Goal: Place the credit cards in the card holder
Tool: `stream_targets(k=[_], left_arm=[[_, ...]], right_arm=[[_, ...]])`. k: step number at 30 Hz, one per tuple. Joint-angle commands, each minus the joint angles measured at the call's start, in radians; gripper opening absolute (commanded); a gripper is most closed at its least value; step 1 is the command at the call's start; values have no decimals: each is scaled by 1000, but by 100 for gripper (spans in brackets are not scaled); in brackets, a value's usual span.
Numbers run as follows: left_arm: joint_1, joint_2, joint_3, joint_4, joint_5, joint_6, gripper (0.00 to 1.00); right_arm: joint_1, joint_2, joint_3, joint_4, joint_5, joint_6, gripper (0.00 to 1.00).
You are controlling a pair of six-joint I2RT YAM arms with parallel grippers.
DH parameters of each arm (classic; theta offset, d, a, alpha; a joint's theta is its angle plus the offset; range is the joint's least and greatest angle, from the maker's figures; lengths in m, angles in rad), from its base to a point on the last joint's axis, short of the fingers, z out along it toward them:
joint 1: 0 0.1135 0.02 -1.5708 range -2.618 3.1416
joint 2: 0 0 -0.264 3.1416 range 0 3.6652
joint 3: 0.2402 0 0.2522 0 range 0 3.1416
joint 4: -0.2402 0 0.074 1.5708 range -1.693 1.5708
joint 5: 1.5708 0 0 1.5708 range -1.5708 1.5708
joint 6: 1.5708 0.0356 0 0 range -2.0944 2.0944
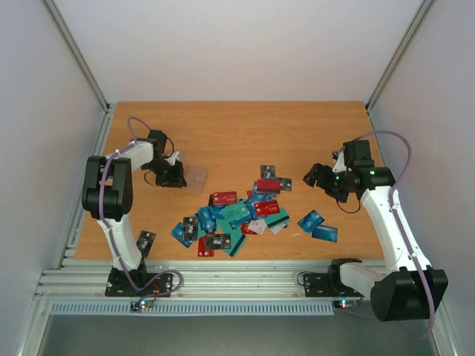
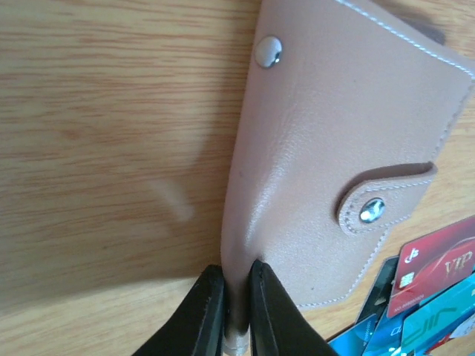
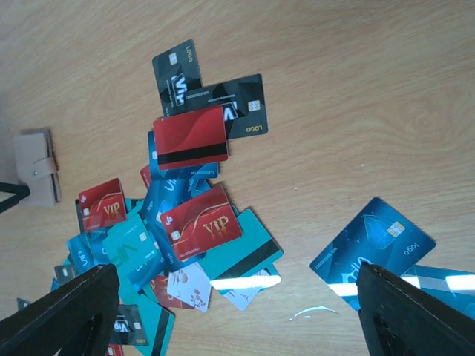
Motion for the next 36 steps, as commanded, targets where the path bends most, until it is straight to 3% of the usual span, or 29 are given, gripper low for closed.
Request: stream_targets(k=[1, 8, 21, 24, 36], left_arm=[[-29, -58, -60, 78, 44, -38, 10], [-57, -202, -129, 138, 106, -118, 2], [-254, -485, -144, 177, 52, -361, 0], [-288, -519, -116, 157, 36, -383, 0], [-415, -552, -27, 100, -1, -380, 0]], right_arm=[[10, 11, 36, -9, -64, -12, 87], [103, 56, 92, -9, -82, 18, 83], [519, 295, 327, 78, -16, 220, 74], [560, 356, 379, 73, -23, 246, 66], [621, 484, 459, 105, -14, 292, 52]])
